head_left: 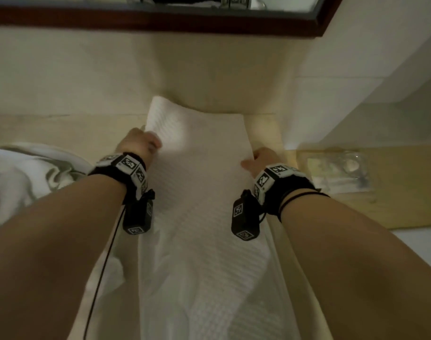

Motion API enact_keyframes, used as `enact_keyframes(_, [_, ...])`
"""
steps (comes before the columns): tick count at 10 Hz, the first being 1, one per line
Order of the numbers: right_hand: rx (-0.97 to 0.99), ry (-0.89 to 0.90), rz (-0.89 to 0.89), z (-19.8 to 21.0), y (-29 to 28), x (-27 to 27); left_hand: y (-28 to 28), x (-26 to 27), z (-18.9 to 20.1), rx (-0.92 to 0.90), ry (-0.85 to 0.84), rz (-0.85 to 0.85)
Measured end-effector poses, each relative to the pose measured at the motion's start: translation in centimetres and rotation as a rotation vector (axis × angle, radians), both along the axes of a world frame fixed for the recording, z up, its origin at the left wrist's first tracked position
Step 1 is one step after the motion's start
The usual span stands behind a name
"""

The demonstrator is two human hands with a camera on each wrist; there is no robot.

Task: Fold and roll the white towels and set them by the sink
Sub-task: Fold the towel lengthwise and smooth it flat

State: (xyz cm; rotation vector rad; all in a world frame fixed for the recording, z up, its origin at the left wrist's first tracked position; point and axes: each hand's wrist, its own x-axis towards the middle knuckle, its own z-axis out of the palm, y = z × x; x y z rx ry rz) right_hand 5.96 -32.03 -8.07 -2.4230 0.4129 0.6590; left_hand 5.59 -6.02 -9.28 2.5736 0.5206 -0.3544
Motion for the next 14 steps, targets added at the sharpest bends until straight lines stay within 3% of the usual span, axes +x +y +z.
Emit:
enact_keyframes(1, [0.065,-0.054,-0.083,-2.1,1.1,0.2,-0.4,-0.2,0.2,0.138,-0.009,0.016])
enact_keyframes(3, [0.04,-0.1,-0.074,-1.7,0.0,-4.0,-3.1,-3.8,0.6,0.471,0.014,-0.272])
enact_keyframes(4, [0.019,-0.085,-0.166,-0.5,-0.9,-6.1,-5.4,-5.5,1.0,0.479,0.091,-0.515])
enact_keyframes(5, [-0.008,0.034,-0.148,0.6,-1.7,-9.3,-8.0,-7.6,0.6,0.29,0.223,-0.608])
enact_keyframes(6, [-0.088,0.236,-0.043,0.2,-1.9,-12.3,-8.7,-9.3,-1.1,0.227,0.329,-0.592])
enact_keyframes(8, [-0.193,0.189,-0.068,-0.8,-1.3,-15.2,-8.7,-11.1,-2.5,0.265,0.272,-0.579])
enact_keyframes(11, [0.065,0.135,-0.165,-0.4,-3.1,-16.2,-8.8,-11.0,-2.3,0.27,0.269,-0.553])
enact_keyframes(14, [-0.144,0.057,-0.02,-1.0,-3.3,-17.1,-8.8,-11.1,-2.6,0.288,0.245,-0.542])
